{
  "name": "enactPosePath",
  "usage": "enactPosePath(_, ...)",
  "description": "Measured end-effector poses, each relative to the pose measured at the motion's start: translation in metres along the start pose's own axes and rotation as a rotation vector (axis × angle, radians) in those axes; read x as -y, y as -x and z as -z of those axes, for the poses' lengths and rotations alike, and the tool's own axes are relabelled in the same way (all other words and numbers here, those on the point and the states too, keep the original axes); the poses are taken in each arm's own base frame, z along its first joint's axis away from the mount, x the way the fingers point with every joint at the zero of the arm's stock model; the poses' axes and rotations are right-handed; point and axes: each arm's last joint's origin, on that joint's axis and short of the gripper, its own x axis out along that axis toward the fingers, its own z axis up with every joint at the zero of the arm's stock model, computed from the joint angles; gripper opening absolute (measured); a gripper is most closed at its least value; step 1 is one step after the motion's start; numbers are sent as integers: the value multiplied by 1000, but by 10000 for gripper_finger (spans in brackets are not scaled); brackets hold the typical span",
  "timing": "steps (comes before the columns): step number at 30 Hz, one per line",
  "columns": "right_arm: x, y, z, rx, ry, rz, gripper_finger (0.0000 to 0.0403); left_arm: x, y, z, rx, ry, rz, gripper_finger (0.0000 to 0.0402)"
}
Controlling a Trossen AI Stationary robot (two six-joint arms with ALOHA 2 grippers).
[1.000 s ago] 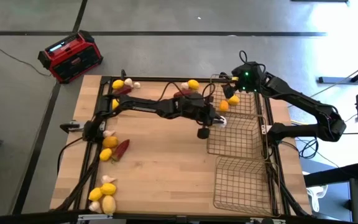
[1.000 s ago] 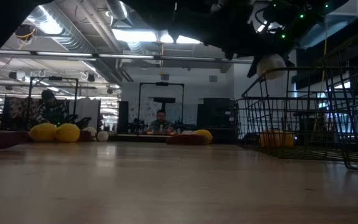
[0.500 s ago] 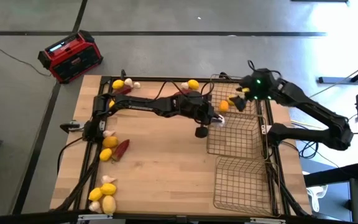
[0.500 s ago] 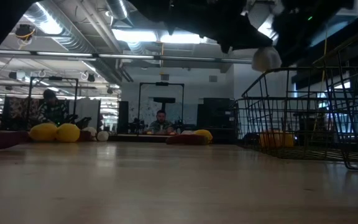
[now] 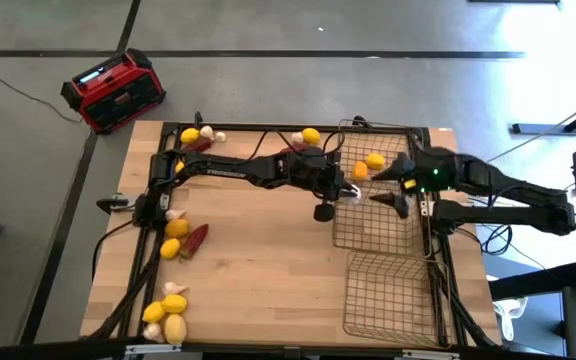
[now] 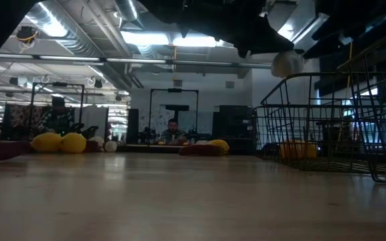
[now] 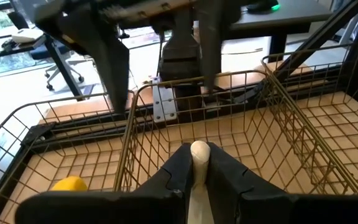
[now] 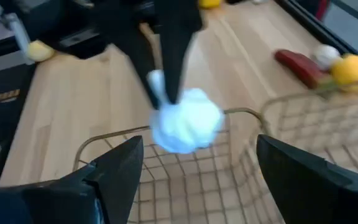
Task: Sort produce into baskets
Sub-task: Put the white garlic into the middle wire basket
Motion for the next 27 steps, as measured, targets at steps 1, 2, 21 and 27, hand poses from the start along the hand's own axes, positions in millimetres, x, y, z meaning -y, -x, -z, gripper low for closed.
enactPosePath(1,-1,-3,4,2,9,-2,308,0,0,0,0,0,0,33)
enactPosePath(2,-2,-7,6,9,19,-3,308,0,0,0,0,0,0,33)
enactPosePath(21,-5,-49,7,17,55,-33,308,0,0,-1,13,11,-5,33)
enactPosePath(27,-3,-66,6,-16,53,-8,308,0,-1,0,15,18,-9,33)
